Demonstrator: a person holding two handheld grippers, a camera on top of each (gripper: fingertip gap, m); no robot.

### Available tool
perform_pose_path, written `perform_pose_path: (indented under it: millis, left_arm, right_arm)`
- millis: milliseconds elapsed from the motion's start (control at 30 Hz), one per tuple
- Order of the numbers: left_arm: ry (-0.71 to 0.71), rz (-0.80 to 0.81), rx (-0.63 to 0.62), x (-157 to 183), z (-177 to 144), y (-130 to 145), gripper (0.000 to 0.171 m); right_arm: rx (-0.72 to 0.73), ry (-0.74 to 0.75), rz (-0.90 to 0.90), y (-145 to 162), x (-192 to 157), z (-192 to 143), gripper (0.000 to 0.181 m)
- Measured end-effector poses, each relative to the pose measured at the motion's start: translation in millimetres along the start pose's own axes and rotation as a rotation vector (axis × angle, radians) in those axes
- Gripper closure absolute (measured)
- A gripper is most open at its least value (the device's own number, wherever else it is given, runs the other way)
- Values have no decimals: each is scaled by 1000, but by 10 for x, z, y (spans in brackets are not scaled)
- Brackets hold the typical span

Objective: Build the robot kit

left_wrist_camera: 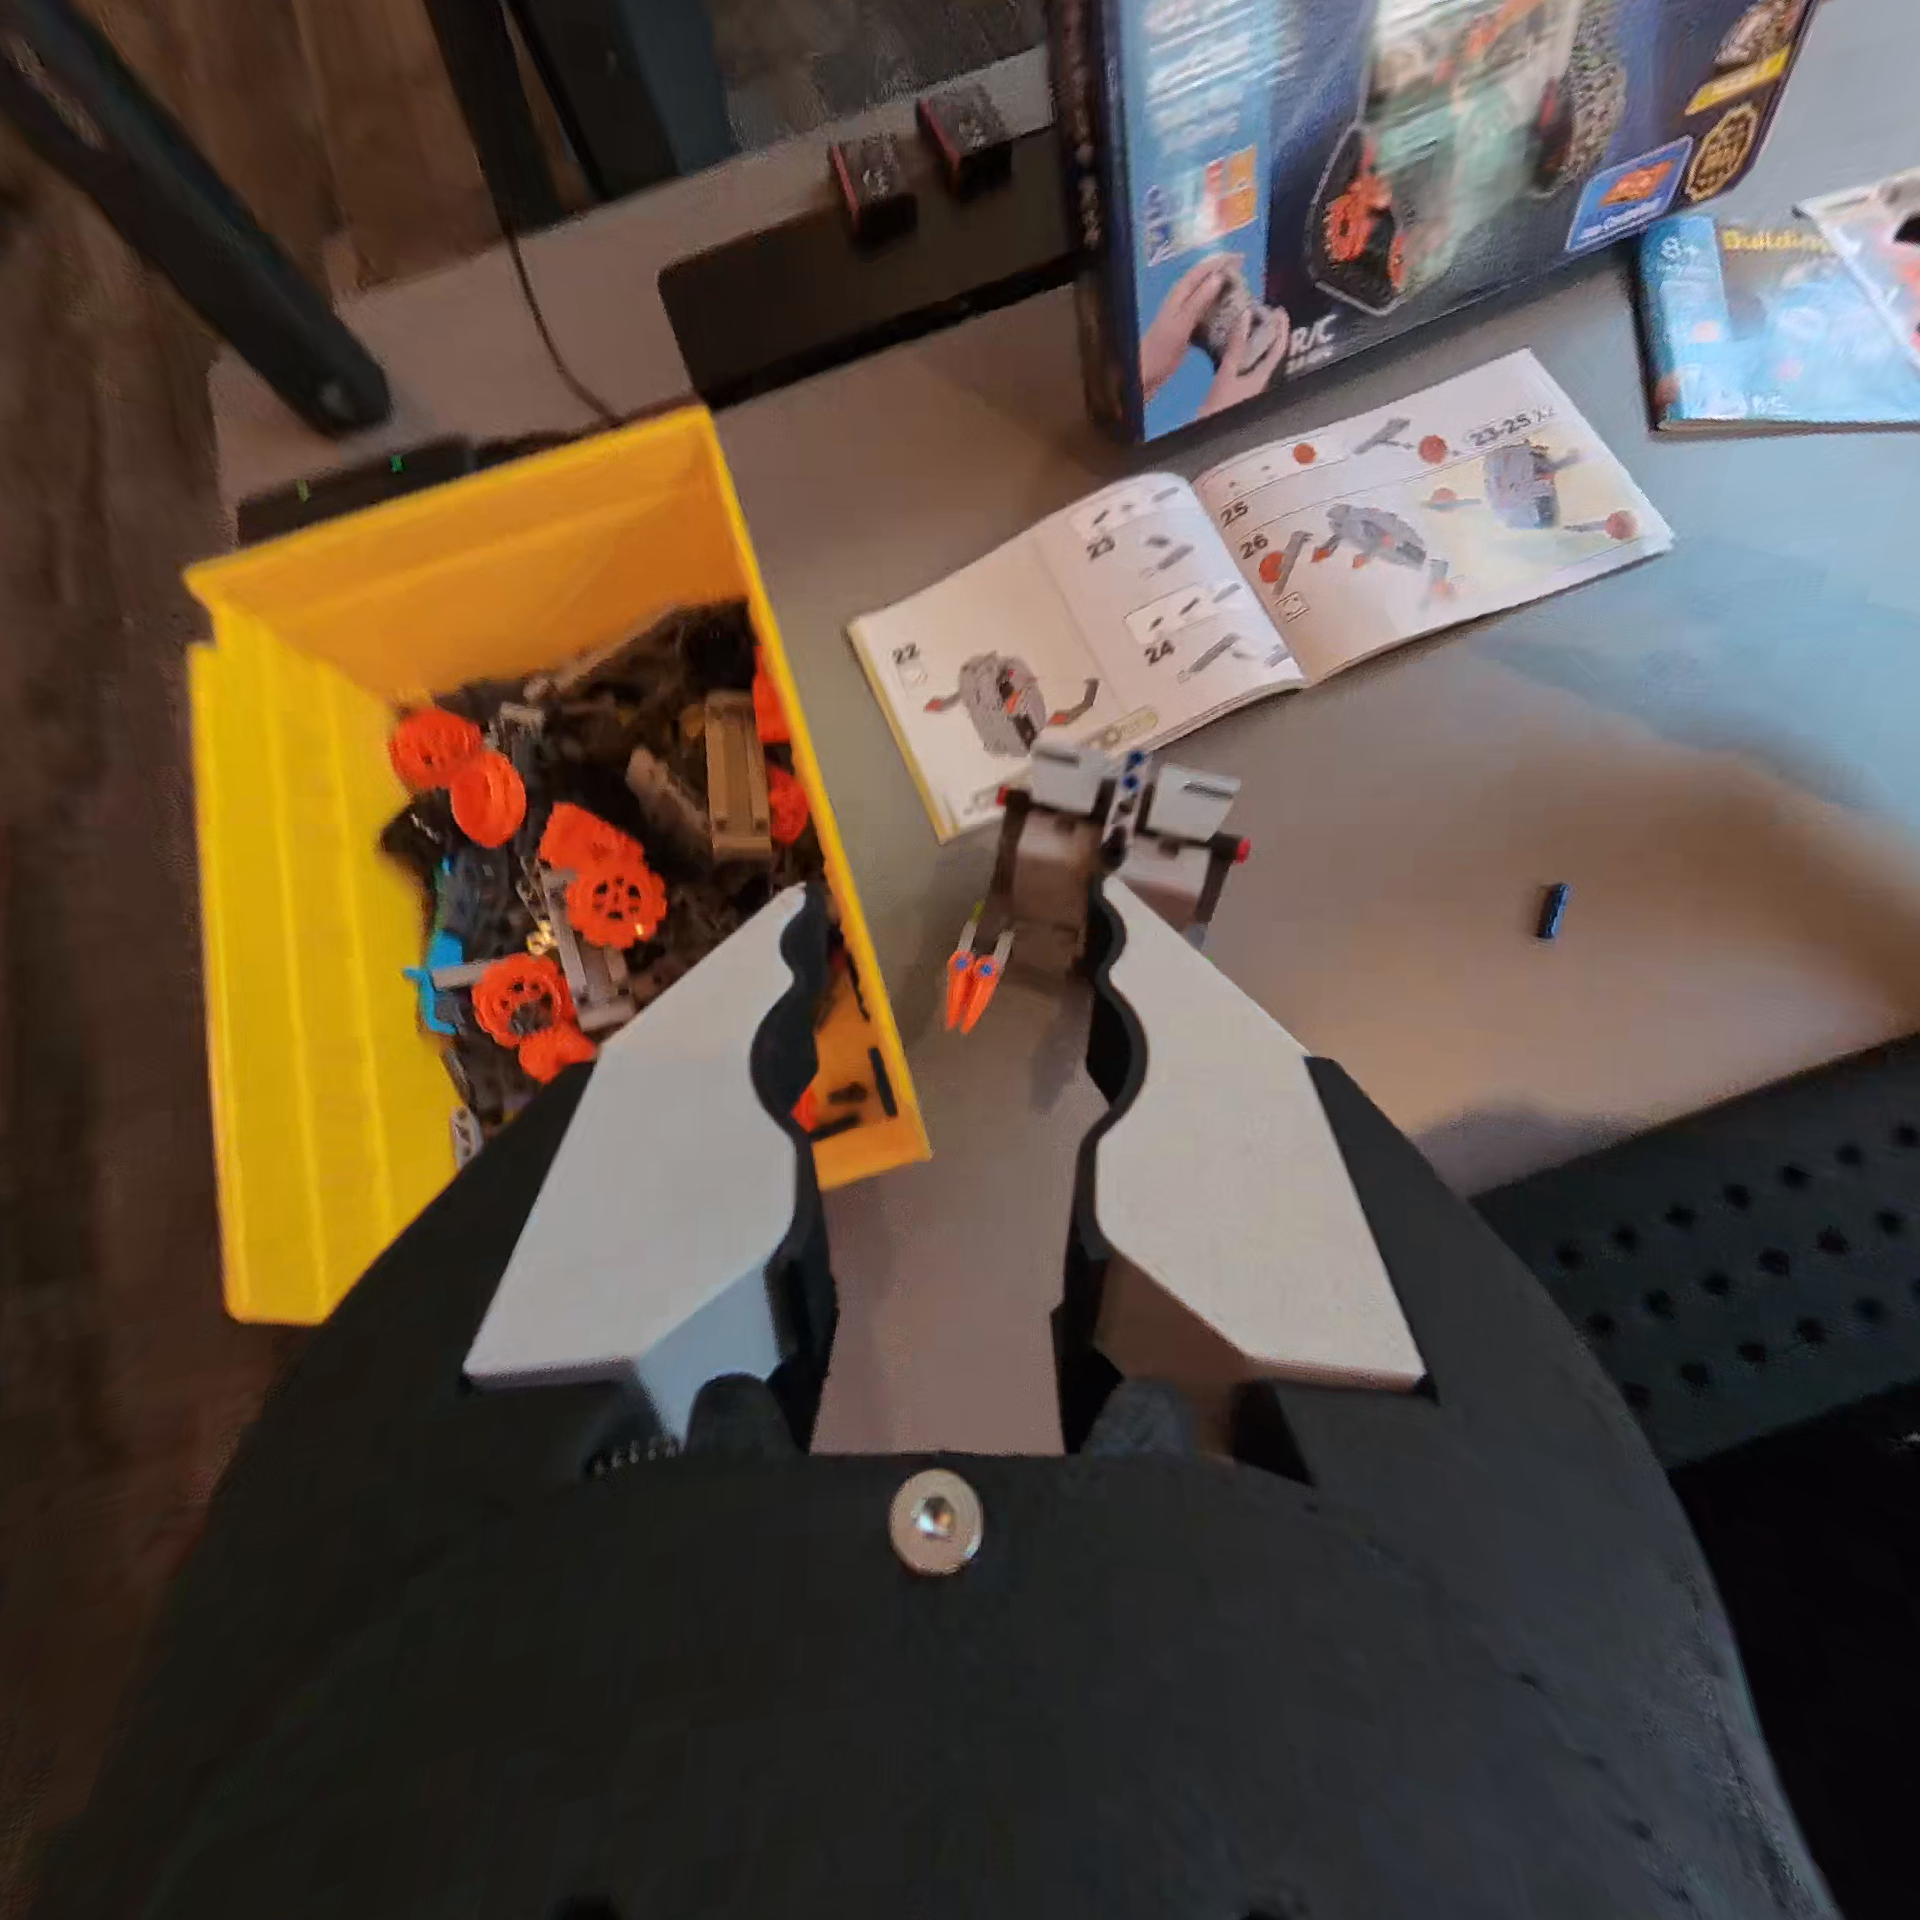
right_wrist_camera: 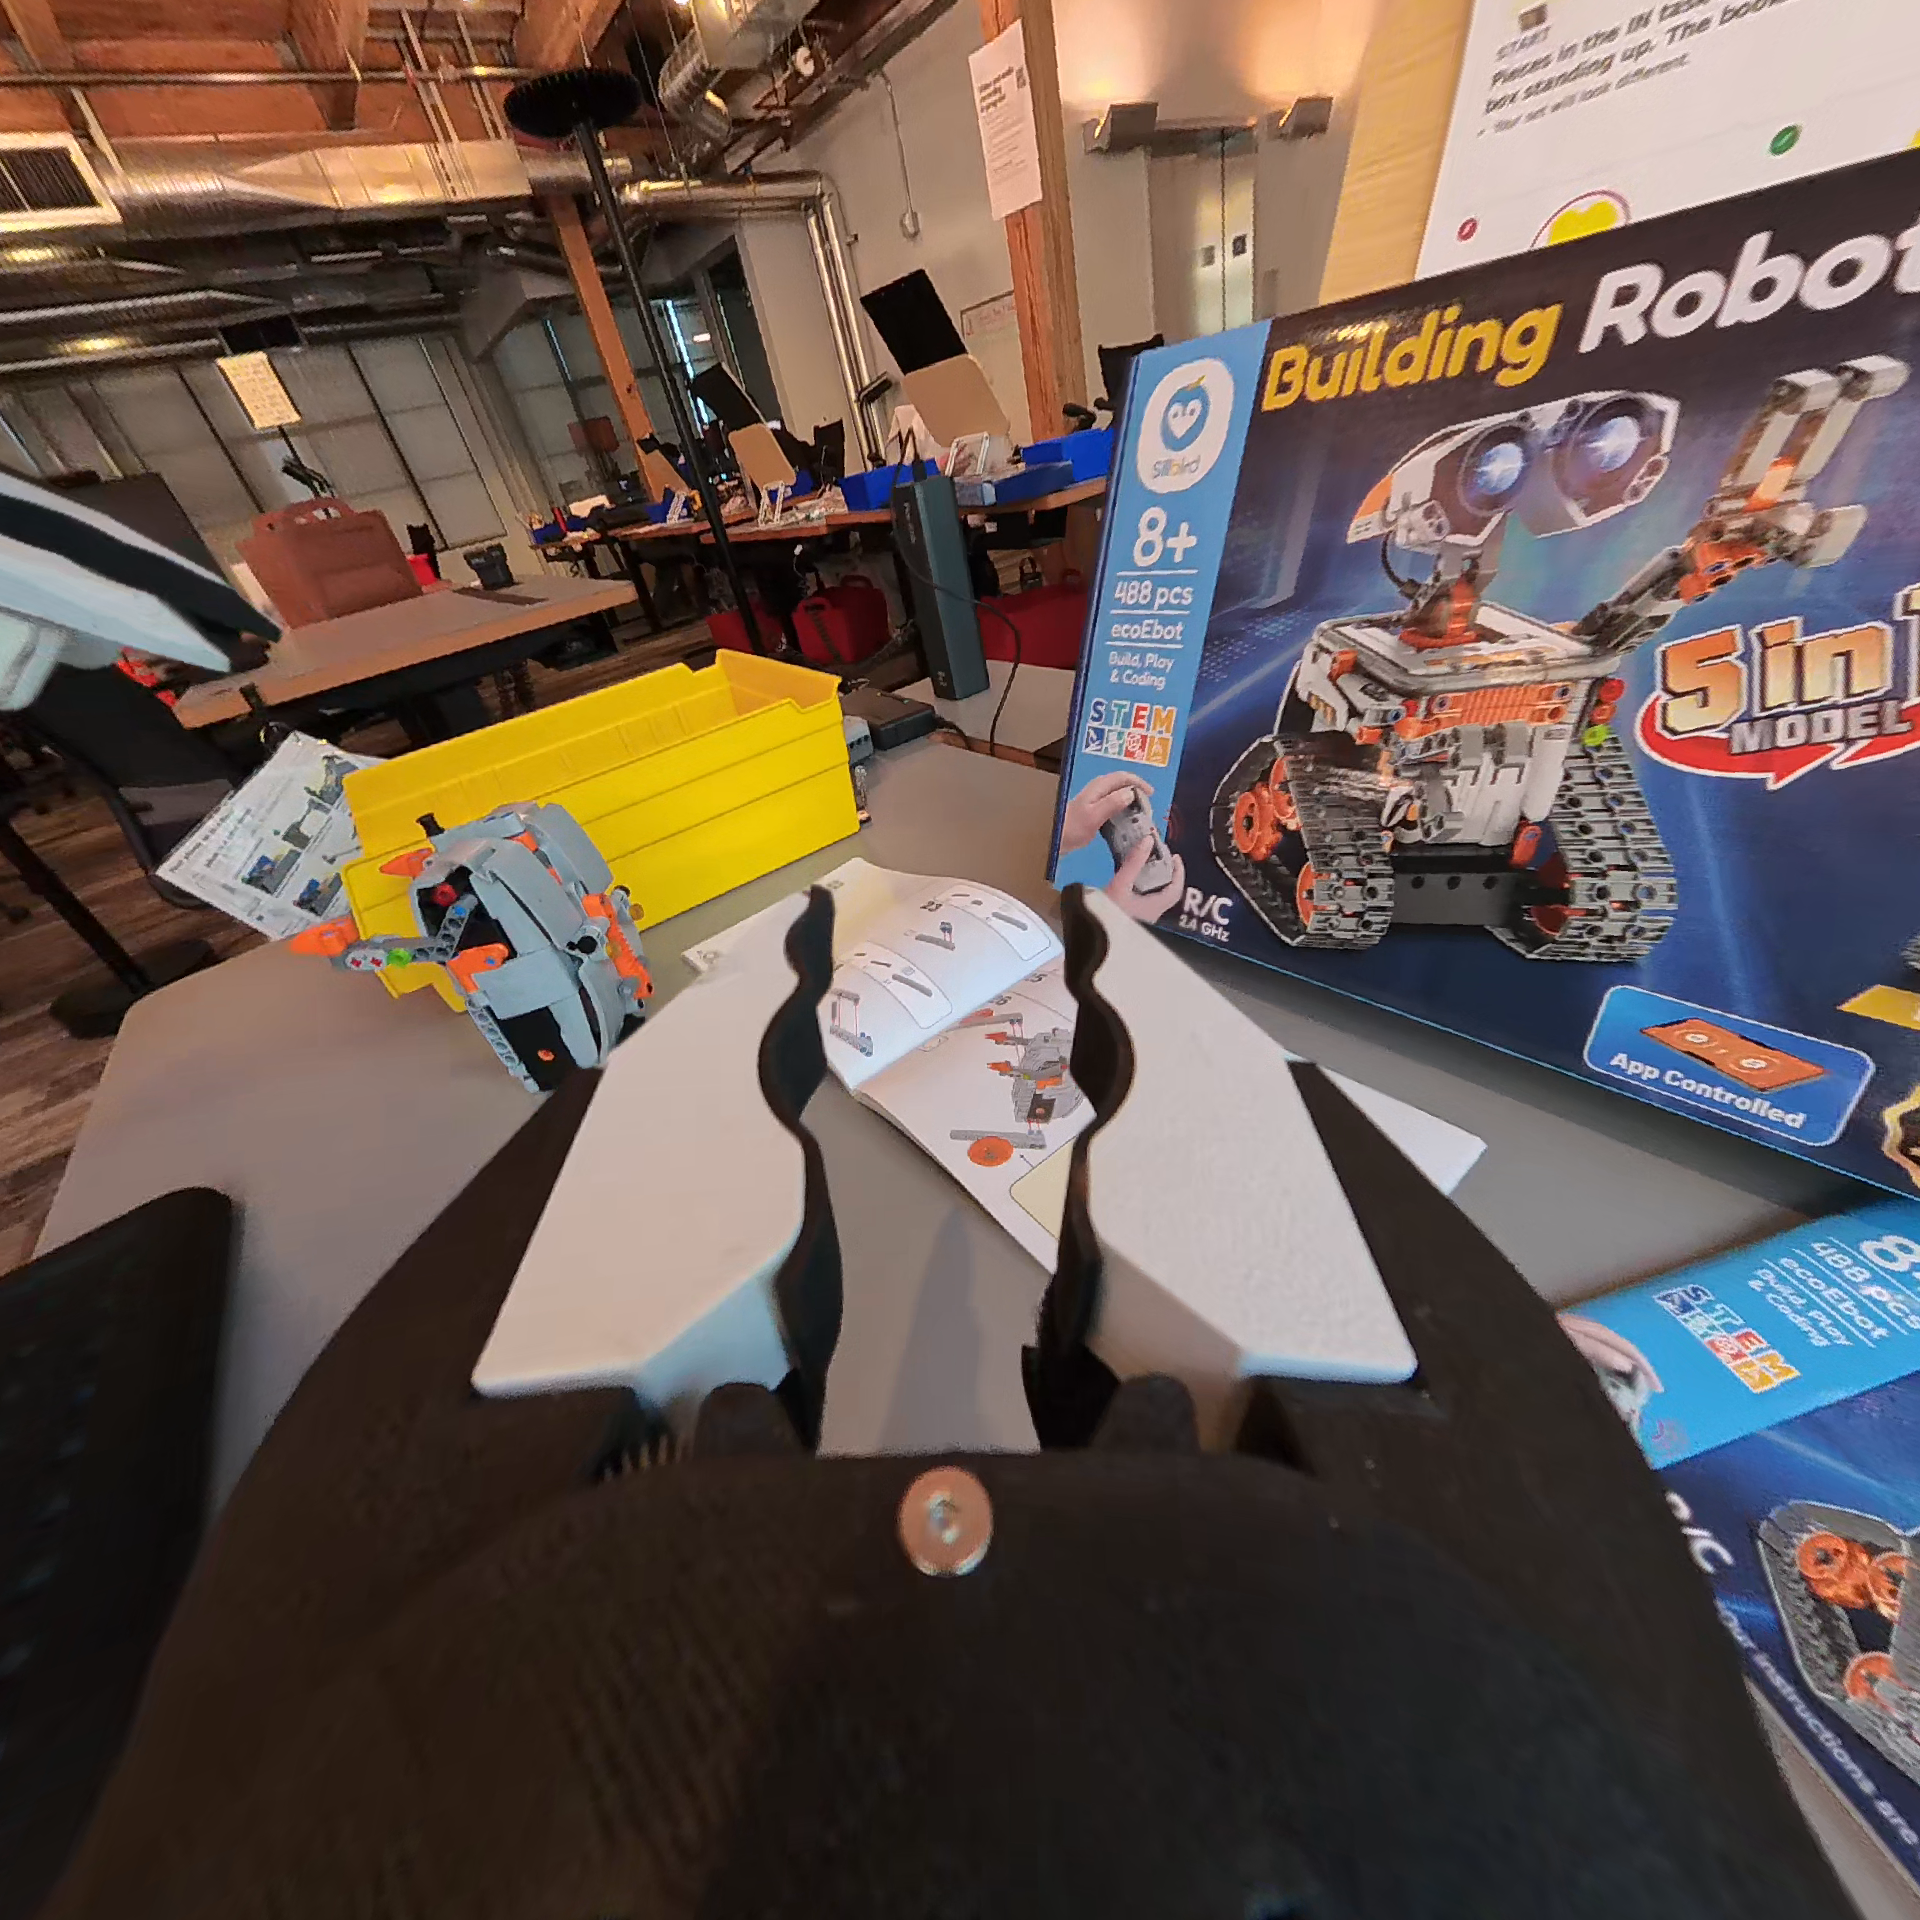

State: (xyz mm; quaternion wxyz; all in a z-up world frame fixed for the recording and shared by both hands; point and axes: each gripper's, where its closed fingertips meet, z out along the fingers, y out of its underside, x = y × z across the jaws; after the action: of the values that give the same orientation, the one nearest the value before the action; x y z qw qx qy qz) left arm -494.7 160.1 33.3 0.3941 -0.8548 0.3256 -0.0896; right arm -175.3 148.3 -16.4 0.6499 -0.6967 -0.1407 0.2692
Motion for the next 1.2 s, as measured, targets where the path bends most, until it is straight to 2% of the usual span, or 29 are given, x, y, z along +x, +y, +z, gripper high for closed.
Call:
perform_pose_path:
  millis: [133, 233, 400, 500, 567, 633, 667, 700, 767, 833, 900, 967, 1033, 1200]
  left_arm:
    - [130, -195, 64, -343, -5, 417, 116]
    - [174, -241, 201, -511, -62, 561, 131]
    - [21, -106, 399, -813, -295, 512, 130]
    - [-81, -51, 471, -916, -353, 441, 109]
    - [-101, -25, 459, -958, -259, 455, 101]
    - [-91, -29, 365, -1020, -72, 554, 95]
    - [-83, -18, 318, -1046, 22, 601, 100]
    - [-73, 4, 269, -1067, 113, 650, 113]
    - [-61, 33, 135, -1145, 299, 773, 119]
    - [-47, 24, -50, -1252, 471, 938, 129]
    - [-21, -20, -253, -1327, 604, 1111, 151]
    - [-23, -88, -433, -1397, 693, 1247, 152]
    - [-50, -128, -561, -1462, 762, 1351, 152]
    - [-101, -106, -703, -1663, 975, 1451, 150]
  right_arm:
    - [-65, -10, -26, 124, -67, 92, 137]
    - [-123, -12, -88, 246, -118, 147, 137]
    - [-250, -20, -196, 532, -141, 229, 137]
    - [-284, -3, -227, 628, -131, 271, 137]
    - [-283, 4, -247, 651, -138, 299, 138]
    - [-280, 19, -265, 666, -126, 315, 139]
    - [-279, 26, -270, 673, -114, 321, 139]
    - [-280, 32, -271, 685, -100, 325, 140]
    - [-284, 41, -266, 714, -71, 337, 140]
    - [-295, 43, -262, 742, -49, 350, 140]
    - [-301, 45, -263, 754, -34, 364, 140]
    - [-315, 43, -262, 782, -24, 378, 140]
    - [-333, 45, -269, 821, -13, 391, 140]
    - [-364, 50, -309, 883, -11, 397, 140]
